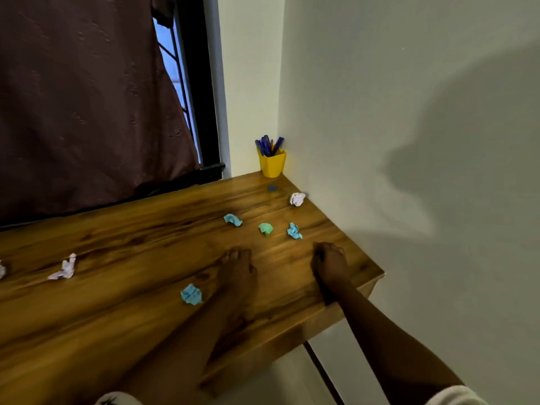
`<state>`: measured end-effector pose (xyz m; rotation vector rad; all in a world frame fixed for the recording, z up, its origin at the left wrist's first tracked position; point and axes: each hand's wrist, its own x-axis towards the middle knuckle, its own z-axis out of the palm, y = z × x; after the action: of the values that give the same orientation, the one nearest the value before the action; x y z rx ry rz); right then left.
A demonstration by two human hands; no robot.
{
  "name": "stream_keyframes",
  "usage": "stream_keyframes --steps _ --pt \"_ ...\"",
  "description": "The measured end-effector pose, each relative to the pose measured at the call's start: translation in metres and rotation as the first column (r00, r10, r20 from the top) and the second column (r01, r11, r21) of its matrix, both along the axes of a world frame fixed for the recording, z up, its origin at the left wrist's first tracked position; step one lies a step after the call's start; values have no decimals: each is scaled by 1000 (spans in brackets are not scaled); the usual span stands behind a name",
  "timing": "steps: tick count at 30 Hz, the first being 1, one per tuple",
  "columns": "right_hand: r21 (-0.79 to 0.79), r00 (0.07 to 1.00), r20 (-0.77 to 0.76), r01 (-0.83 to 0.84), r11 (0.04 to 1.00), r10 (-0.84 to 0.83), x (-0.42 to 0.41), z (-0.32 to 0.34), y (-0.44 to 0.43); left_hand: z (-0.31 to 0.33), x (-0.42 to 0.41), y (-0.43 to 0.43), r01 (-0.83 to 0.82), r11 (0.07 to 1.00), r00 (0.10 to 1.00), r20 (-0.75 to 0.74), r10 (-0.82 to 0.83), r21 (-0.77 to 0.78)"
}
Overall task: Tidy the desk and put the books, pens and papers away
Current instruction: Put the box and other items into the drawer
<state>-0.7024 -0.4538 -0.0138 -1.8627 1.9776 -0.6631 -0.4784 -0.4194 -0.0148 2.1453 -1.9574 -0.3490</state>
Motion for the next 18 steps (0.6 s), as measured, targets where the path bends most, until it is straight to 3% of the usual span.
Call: stream_keyframes --steps 4,10,14,18 --pt "-66 988 126 -77 995 85 6 15 -71 -6 3 -38 -53 999 998 46 53 -3" --pt "-80 928 -22 -373 924 372 59 23 -183 -11 9 -50 -49 999 994 93 50 -6" --pt "-89 908 -170 -400 912 382 92 19 -244 -18 11 -57 -59 998 990 131 58 1" --pt "71 837 -316 -449 890 447 102 18 -275 -21 11 -57 -58 998 988 146 58 -3"
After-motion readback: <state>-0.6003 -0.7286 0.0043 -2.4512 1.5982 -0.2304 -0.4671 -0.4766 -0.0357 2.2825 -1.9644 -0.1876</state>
